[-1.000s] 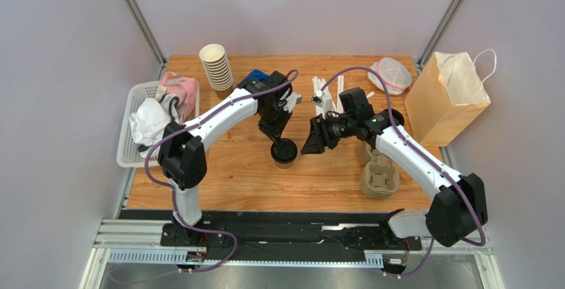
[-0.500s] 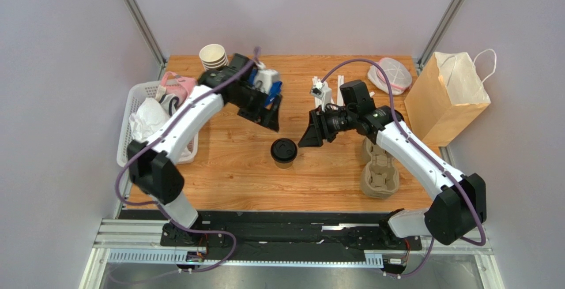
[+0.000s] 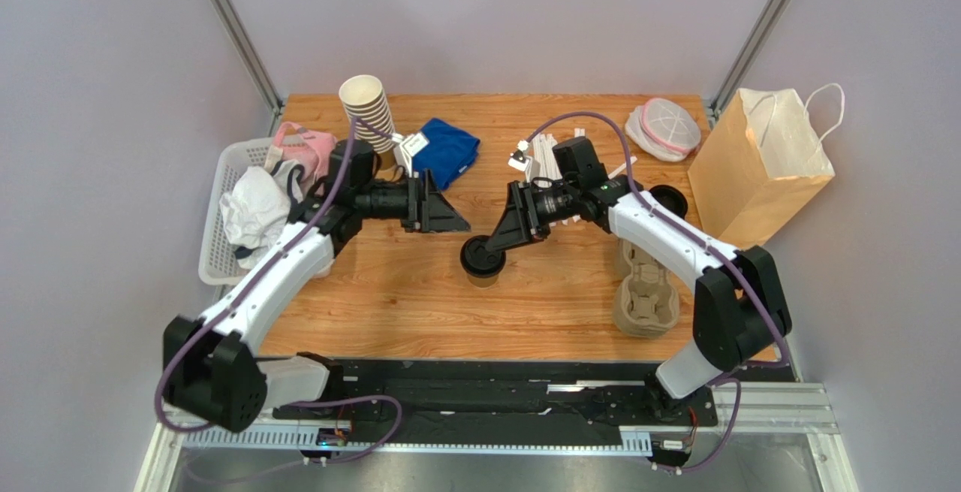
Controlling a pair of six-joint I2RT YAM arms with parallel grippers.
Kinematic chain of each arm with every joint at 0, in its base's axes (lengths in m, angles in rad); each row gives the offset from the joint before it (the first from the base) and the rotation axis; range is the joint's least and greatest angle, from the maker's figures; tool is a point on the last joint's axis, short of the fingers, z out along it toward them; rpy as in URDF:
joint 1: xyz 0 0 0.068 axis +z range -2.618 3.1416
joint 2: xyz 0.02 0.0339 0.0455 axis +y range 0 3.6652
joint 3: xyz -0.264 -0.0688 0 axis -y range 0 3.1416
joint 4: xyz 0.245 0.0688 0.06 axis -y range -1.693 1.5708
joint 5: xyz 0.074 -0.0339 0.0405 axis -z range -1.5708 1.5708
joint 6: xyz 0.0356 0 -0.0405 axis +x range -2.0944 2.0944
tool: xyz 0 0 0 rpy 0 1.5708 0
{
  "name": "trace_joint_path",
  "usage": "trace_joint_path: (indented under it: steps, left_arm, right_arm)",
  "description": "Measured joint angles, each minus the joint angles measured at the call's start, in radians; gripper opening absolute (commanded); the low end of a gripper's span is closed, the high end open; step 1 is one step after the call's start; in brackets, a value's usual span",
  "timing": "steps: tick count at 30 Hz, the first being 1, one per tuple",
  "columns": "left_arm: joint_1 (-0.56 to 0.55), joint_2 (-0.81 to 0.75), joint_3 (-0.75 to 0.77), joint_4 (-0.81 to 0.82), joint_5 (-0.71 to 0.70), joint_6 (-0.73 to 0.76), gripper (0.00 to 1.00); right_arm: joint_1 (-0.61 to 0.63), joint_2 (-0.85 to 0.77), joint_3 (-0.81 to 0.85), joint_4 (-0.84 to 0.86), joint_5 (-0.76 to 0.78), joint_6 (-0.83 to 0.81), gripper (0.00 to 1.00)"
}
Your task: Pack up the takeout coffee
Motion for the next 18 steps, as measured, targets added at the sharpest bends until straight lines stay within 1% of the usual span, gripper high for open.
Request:
trace_joint_path:
  steps: [1, 4, 11, 13, 14, 18]
  left_arm:
    - [0.000, 0.045, -0.025, 0.027, 0.010, -0.026, 0.52]
    - [-0.010, 0.137, -0.104, 0.077, 0.024, -0.087, 0.38]
    - [-0.072, 0.168, -0.119, 0.171, 0.035, -0.126, 0.25]
    - [-0.078, 0.192, -0.119, 0.199, 0.037, -0.129, 0.22]
    - [-0.078, 0.206, -0.119, 0.208, 0.037, -0.131, 0.20]
    - [-0.077, 0.268, -0.125, 0.228, 0.034, -0.134, 0.15]
  right_arm:
    - [0.000, 0.016, -0.001, 0.009, -0.010, 0.019, 0.44]
    - [0.000, 0.053, -0.001, 0.045, -0.035, 0.072, 0.40]
    - [0.001, 0.123, -0.001, 0.088, -0.070, 0.130, 0.16]
    - [0.001, 0.147, -0.001, 0.091, -0.078, 0.141, 0.15]
    - [0.001, 0.156, -0.001, 0.094, -0.082, 0.145, 0.12]
    - [0.001, 0.188, -0.001, 0.102, -0.090, 0.151, 0.08]
